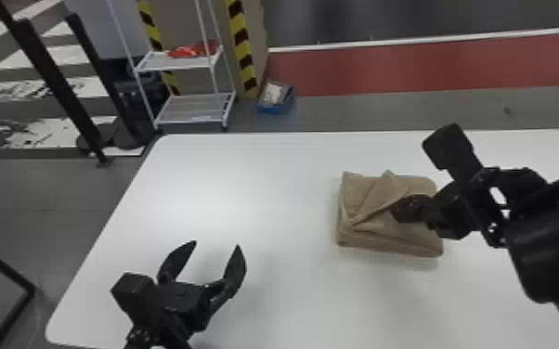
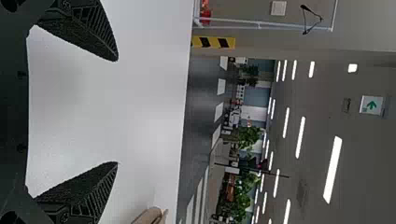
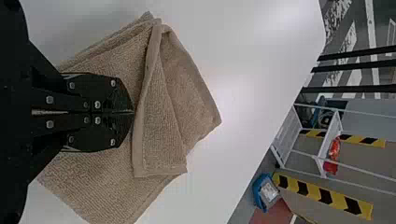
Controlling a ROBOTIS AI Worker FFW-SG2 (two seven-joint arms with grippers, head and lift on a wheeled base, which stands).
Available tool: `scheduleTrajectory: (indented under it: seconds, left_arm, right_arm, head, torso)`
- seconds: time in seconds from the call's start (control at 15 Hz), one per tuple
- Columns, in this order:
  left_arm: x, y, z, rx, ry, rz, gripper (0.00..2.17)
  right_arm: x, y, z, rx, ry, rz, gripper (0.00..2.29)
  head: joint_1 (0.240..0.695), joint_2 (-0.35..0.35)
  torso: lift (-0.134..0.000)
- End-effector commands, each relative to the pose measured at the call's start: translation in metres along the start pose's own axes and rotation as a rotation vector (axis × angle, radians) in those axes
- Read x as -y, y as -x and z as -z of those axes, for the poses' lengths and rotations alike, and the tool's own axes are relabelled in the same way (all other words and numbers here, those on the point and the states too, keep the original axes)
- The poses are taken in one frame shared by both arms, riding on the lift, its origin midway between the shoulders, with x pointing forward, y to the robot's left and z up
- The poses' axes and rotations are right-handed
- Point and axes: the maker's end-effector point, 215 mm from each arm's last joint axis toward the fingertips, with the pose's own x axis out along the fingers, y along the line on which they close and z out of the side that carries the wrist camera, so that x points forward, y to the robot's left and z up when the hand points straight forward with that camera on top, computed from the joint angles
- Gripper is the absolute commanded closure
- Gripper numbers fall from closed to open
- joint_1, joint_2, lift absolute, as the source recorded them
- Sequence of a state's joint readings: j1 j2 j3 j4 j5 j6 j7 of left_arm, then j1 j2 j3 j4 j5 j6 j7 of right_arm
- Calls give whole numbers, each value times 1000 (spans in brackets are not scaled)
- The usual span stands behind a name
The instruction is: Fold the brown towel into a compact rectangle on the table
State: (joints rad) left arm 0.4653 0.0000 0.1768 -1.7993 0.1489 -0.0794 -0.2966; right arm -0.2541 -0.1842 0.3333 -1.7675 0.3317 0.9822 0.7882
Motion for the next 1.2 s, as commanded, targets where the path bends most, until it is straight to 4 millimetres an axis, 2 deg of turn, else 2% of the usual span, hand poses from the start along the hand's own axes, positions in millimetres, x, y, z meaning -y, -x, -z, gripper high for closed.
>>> scheduleTrajectory:
  seconds: [0.0, 0.33, 0.6, 1.13]
  left_arm:
    - [-2, 3, 1, 0, 5, -6, 87]
    - [-3, 4, -2, 12, 6, -7, 87]
    - [-4, 8, -4, 24, 8, -10, 87]
    - [-7, 11, -5, 31, 16, -18, 87]
  right_arm:
    - [0, -3, 4, -27, -12, 2, 1959]
    - [3, -5, 20, -101, -76, 19, 1959]
    - [-4, -21, 9, -93, -73, 28, 1959]
    - [-8, -36, -6, -85, -76, 45, 1959]
  head:
    - [695, 198]
    - [695, 199]
    - [695, 199]
    - [695, 231]
  torso:
    - [-123]
    - [-123]
    - [-123]
    - [-123]
